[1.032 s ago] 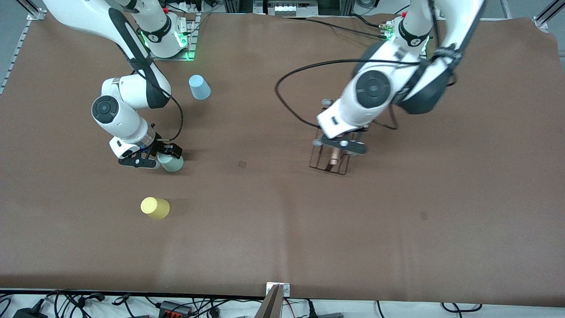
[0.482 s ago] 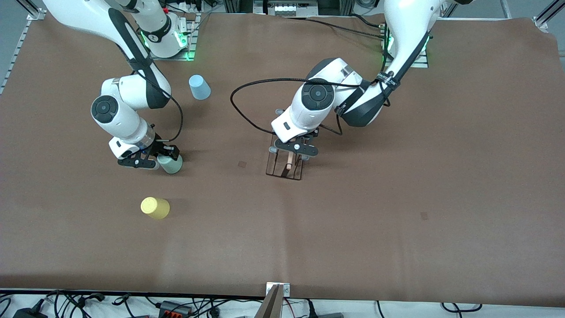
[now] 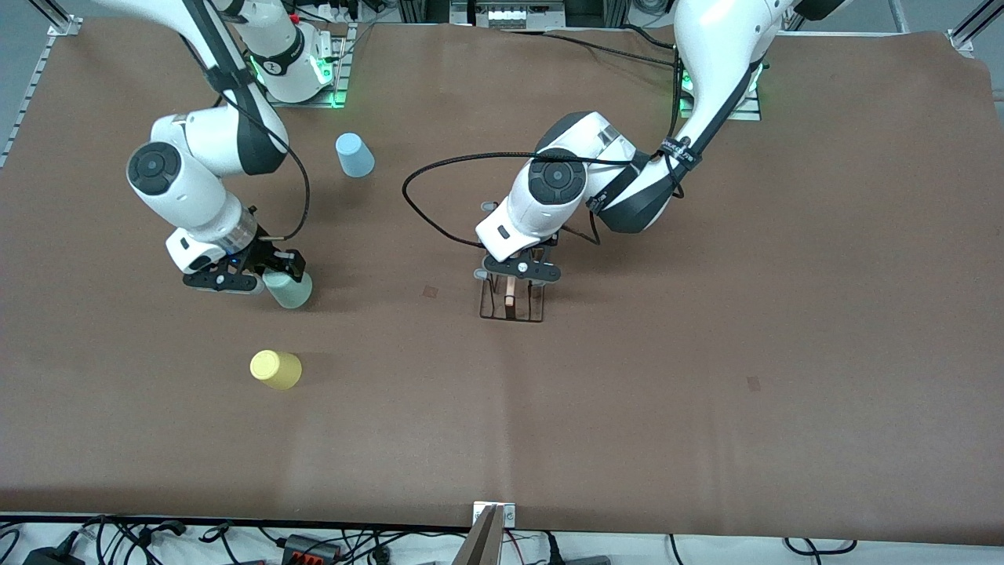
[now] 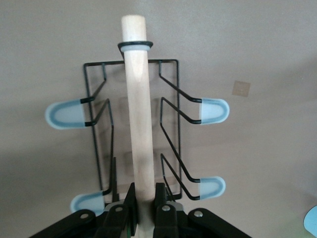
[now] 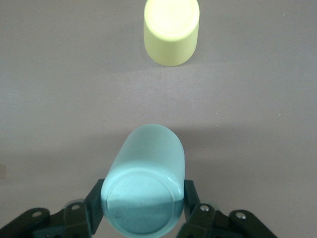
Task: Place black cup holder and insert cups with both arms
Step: 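Lift the teal cup with the right gripper while the left gripper withdraws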
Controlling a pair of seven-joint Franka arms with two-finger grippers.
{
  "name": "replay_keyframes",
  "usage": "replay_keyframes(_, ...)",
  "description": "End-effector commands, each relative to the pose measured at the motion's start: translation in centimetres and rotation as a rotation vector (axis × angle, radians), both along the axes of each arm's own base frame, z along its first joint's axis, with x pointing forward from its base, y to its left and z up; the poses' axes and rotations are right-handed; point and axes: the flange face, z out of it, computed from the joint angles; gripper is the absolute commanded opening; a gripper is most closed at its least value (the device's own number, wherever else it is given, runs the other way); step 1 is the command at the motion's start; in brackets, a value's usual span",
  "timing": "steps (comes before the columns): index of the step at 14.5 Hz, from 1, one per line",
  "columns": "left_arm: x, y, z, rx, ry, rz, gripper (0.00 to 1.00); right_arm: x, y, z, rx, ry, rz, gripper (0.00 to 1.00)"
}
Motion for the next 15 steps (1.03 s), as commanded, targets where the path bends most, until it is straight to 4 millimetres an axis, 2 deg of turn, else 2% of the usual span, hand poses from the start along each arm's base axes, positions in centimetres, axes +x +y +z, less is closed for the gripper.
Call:
replay_keyframes(1, 0.3, -0.6, 1.1, -0.008, 0.001, 0.037, 0.04, -0.8, 1.6, 1.5, 0.009, -0.007, 0.031, 0.25)
replay_keyframes(2, 0.4, -0.5, 1.1, -0.008, 0.000, 0.038, 0.25, -0.8, 1.7, 1.5, 0.009, -0.007, 0.031, 0.25)
replay_keyframes(3, 0.6, -0.2, 1.0, 0.000, -0.012, 0.019, 0.87, -0.8, 1.7, 1.5, 0.009, -0.007, 0.031, 0.25)
replay_keyframes(4, 0.7, -0.2, 1.1, 0.000, -0.011, 0.019, 1.00, -0.7, 1.6, 1.6, 0.010, -0.010, 0.030, 0.25)
replay_keyframes(7, 0.8, 0.0, 2.0, -0.001, -0.019, 0.027, 1.00, -0.8, 1.8, 1.7, 0.011, -0.011, 0.029, 0.24)
replay_keyframes(8, 1.0, 0.5, 3.2, -0.001, -0.029, 0.034, 1.00, -0.8, 1.9, 2.0, 0.013, -0.013, 0.009, 0.24)
replay_keyframes(9, 1.2, 1.4, 5.1, 0.011, -0.044, 0.038, 1.00, -1.3, 2.9, 2.8, 0.017, -0.003, -0.025, 0.23)
replay_keyframes(12, 3.7, 8.9, 10.1, 0.080, -0.026, 0.037, 1.00, -2.7, 8.1, 7.1, 0.021, 0.064, -0.082, 0.24)
replay_keyframes(13, 4.6, 11.9, 12.1, 0.121, -0.054, 0.004, 1.00, -3.4, 9.8, 8.5, 0.021, 0.070, -0.107, 0.24)
replay_keyframes(14, 5.7, 15.8, 14.1, 0.183, -0.091, -0.040, 1.00, -4.3, 11.7, 9.5, 0.035, 0.067, -0.127, 0.24)
replay_keyframes(15, 6.6, 19.0, 15.6, 0.213, -0.111, -0.073, 1.00, -5.1, 14.2, 10.8, 0.087, 0.069, -0.175, 0.24)
